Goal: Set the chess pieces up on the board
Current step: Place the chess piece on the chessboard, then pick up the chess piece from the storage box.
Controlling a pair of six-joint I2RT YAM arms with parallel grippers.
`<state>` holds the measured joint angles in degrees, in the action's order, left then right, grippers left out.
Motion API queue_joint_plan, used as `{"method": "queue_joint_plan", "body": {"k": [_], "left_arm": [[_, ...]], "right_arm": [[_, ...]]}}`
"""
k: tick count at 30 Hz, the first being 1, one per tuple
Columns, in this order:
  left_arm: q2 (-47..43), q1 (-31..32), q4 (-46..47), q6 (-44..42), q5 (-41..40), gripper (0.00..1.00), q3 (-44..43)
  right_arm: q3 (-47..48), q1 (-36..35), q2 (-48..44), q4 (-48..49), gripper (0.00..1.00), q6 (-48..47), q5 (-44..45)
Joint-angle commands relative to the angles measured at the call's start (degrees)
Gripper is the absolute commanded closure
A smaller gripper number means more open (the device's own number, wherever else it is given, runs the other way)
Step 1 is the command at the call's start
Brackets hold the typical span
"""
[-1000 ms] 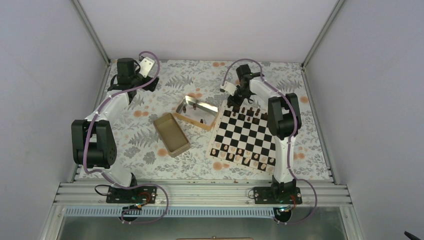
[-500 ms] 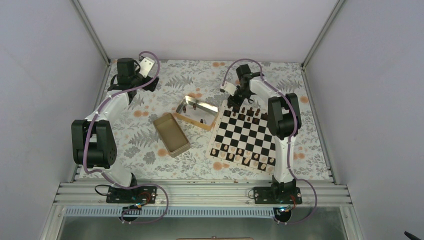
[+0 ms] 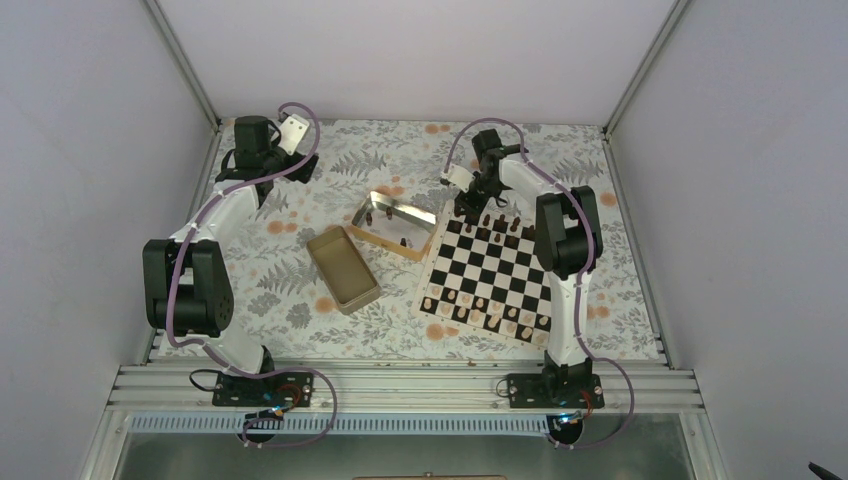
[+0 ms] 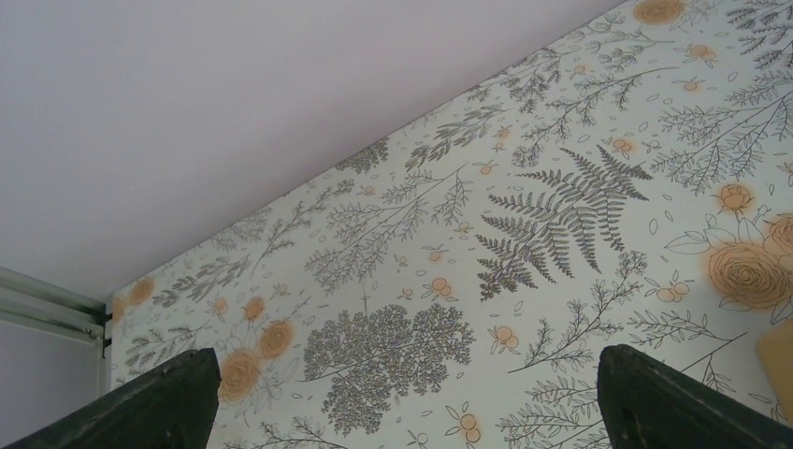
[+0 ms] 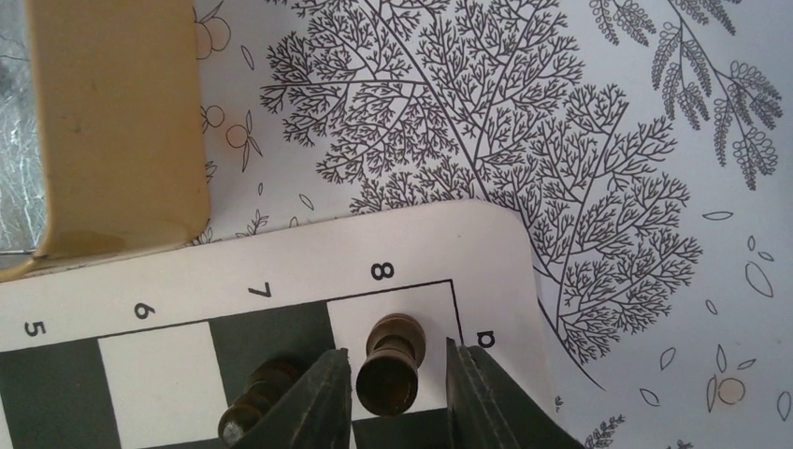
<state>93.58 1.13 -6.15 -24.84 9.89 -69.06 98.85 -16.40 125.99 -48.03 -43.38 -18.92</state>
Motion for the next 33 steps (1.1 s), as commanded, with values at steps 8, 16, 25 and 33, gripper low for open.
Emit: {"method": "queue_joint_plan", "body": {"k": [8,16,25,33], "left_arm": [[-1.26,0.06,-0.35,0.32,0.48,0.00,-1.08],[-1.70,0.08,-0.33,0.36,0.48,0.00,-1.09],[-1.84,0.02,-0.78,0.24,1.90,0.00,-1.05],[-2.62,0.02,-0.96,0.48,2.61,0.00,-1.12]], "right_arm": [[0.02,0.15,-2.21,-1.09,0.64,-1.15,1.11],[7.83,-3.23,-5.10,-4.07,0.59,-0.53,1.53],[15.80,-13.92,-2.21,-2.06,0.57,0.30,-1.88],[16.82,-19.72,3.15,5.48,0.62,3.47,-6.72]]}}
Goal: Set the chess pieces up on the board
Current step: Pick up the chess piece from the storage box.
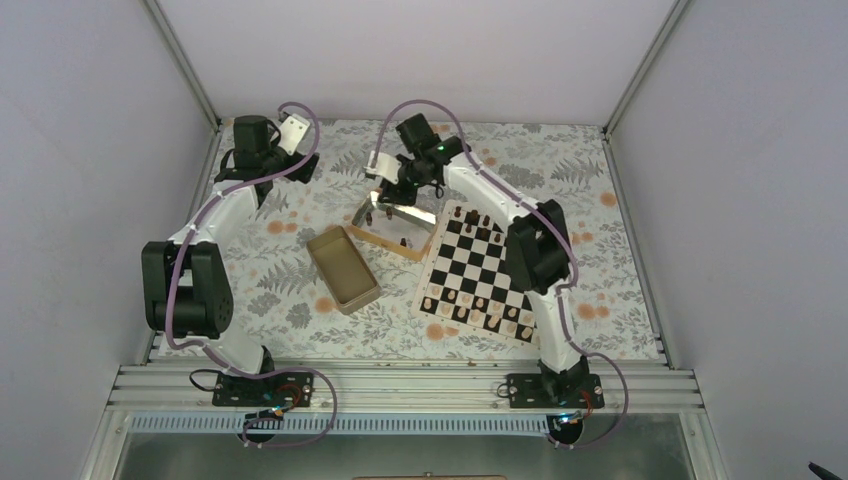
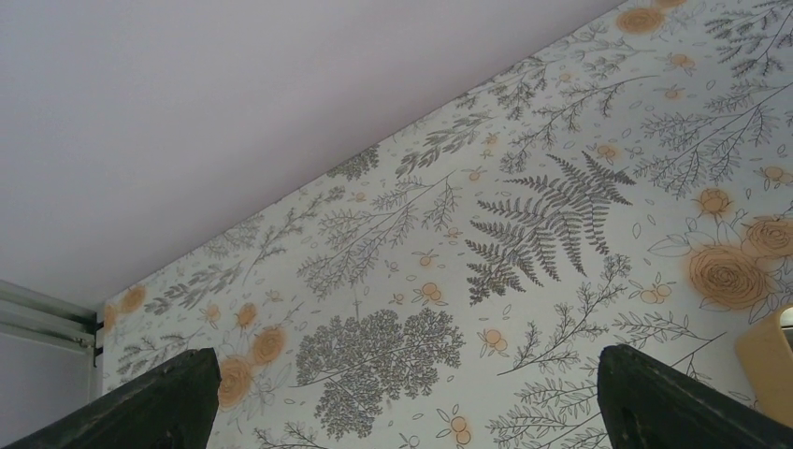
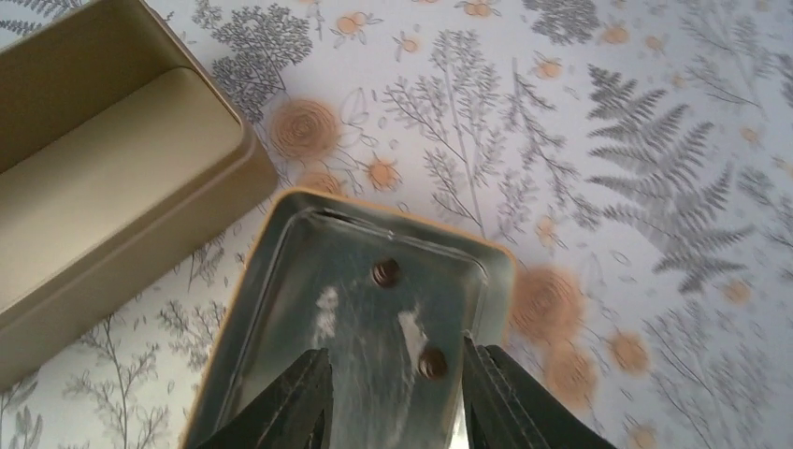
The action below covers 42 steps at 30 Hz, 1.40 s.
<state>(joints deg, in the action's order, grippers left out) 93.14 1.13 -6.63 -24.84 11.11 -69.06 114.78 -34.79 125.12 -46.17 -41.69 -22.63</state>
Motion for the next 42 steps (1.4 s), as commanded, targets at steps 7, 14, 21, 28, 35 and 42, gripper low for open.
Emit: {"method": "queue_joint_plan", "body": {"k": [7,14,21,28,35,42], "left_arm": [[-3.42,0.01,-0.31,0.54,1.20,0.00,-0.87],[-3.97,0.02,-0.22,0.67,1.20,0.00,-0.95],[-4.21,-0.07,0.13,0.59,1.11,0.00,-0.52],[-4.09,-0.10,0.62,0.50,1.11,0.00,-0.10],[-4.00,-0.24,1.00,0.50,0.97,0.00,0.27],[-3.91,-0.33,1.19,0.50,0.93,0.00,0.43]], "right_arm": [[4.63,-3.78,10.09,3.88,0.61,1.94,-1.77],[5.51,-4.06,13.09,6.43,0.61,2.80,-1.14],[6.14,-4.24,15.40,7.41,0.59,2.83,-0.55],[7.74,-4.24,17.59,6.54,0.58,2.40,0.47],[7.48,-4.24,18.43,7.54,0.74,2.63,0.05],[6.11,-4.24,16.99,8.09,0.83,2.93,-0.76]]}}
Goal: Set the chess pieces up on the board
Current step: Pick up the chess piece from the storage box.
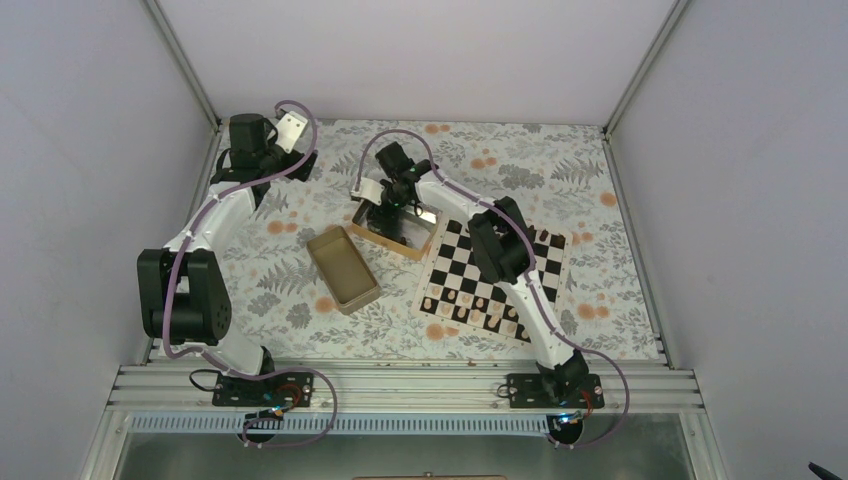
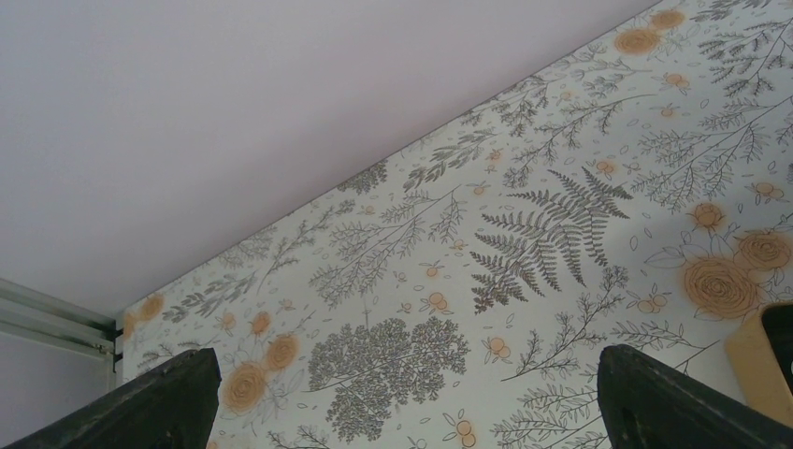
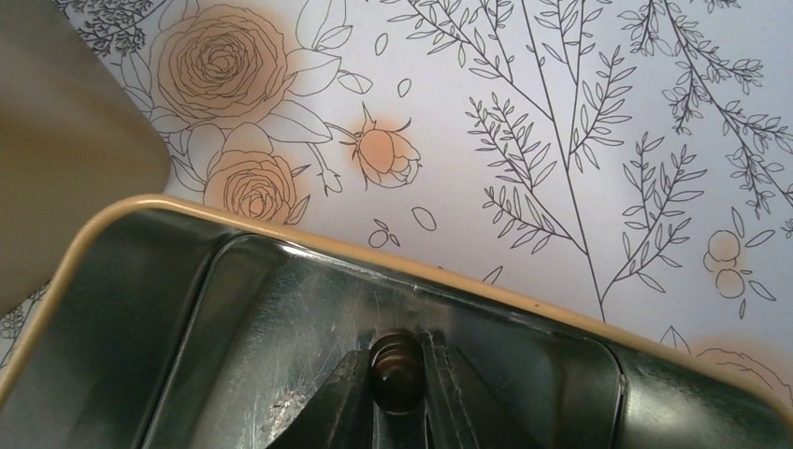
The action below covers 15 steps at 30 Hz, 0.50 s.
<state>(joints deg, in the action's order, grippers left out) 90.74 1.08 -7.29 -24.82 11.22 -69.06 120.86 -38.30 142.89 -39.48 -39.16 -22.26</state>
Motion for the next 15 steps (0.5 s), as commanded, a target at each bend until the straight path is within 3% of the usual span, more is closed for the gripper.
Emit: {"method": "queue_joint_plan", "body": {"k": [1,6,15], "left_arm": [[-1.38,-0.27,1.84,0.46,0.82,0.00,0.45],[-1.53,-0.25,1.84,0.39,0.74,0.00,0.42],[-1.38,-0.31,1.64,0.39,0.64,0.00,0.24]], "right_arm": [[-0.42,-0.73,-1.21,1.77,0.84,0.29,-1.14],[-0.19,-0.76,-2.00,1.14,0.91,-0.02,-1.21],[-2.68,-0.72,-8.71,1.23,0.92,0.50,0.22]]}}
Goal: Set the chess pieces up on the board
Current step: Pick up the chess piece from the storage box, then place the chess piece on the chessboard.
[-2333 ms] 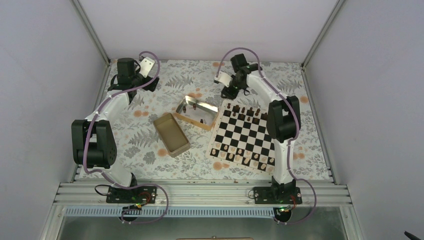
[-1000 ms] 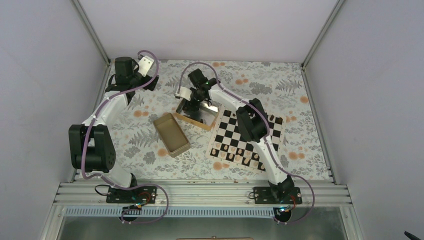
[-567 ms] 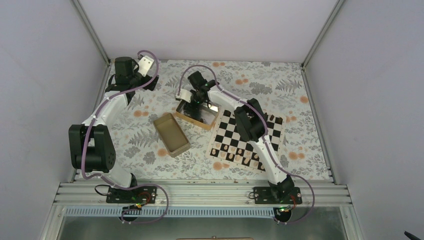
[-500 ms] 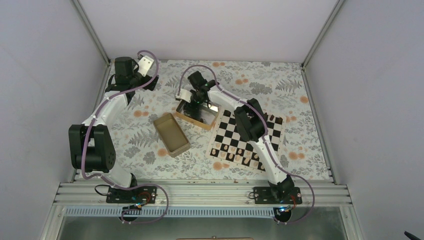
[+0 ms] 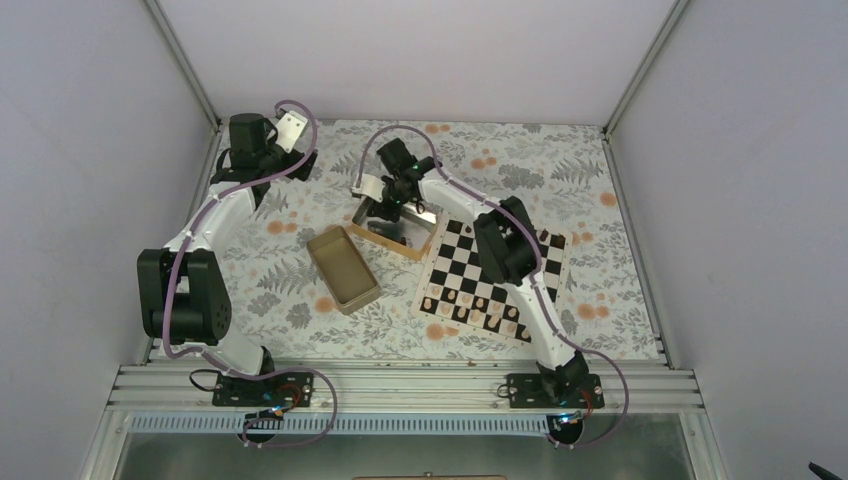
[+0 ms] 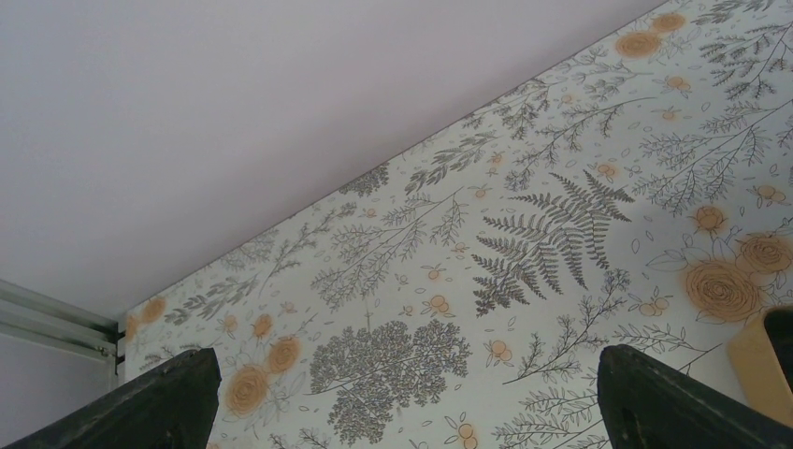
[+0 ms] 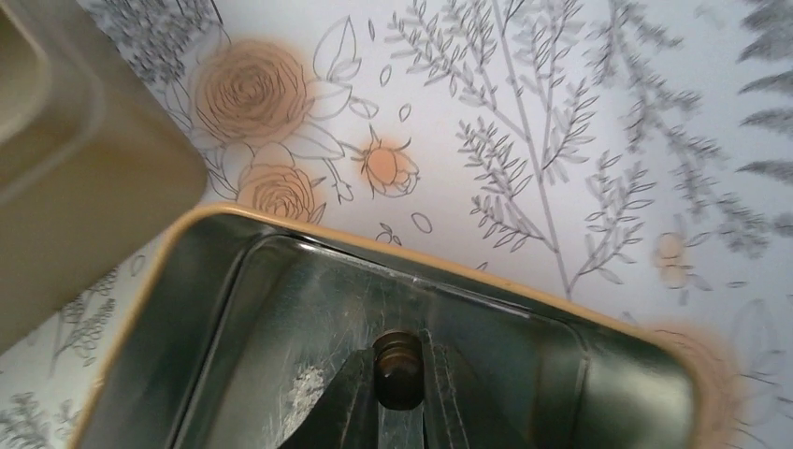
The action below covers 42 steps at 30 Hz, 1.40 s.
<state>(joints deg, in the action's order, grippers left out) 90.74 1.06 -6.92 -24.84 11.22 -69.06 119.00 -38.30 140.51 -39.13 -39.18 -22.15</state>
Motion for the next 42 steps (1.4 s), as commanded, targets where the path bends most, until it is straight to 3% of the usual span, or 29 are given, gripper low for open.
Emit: {"method": "queue_joint_plan", "body": {"k": [1,7,16,29,34,42], "left_arm": [[-1.43,-0.27,1.25,0.45,0.64,0.00,0.24],[-1.77,-0.27,0.90,0.32,0.33,0.00,-0.04],[-1.39,-0.27,0.94,0.15,-0.21,0.00,-0.07],[-1.88,-0.18,0.82,0.48,-0.36,0.00,-0.68],[-2.36,-0.16,0.61,0.91,0.13,0.00,-0.82],[-3.18,-0.02,0.50,1.36,0.72,0.00,-0.80]], "right_arm": [[-0.87,-0.72,-7.11,0.45,0.92,0.56,0.17],[-3.47,-0.65,-11.13,-0.20,0.92,0.23,3.46],[-17.72,4.37,-26.63,-2.35,0.90,1.37,1.69],[-53.25,23.03,-58.28,-1.01,0.89,3.35,2.60],[-61.01,30.16,-63.29,0.06,0.88,1.81,2.53],[-68.28,39.95,-63.43,3.40,0.88,-2.23,1.29]]}}
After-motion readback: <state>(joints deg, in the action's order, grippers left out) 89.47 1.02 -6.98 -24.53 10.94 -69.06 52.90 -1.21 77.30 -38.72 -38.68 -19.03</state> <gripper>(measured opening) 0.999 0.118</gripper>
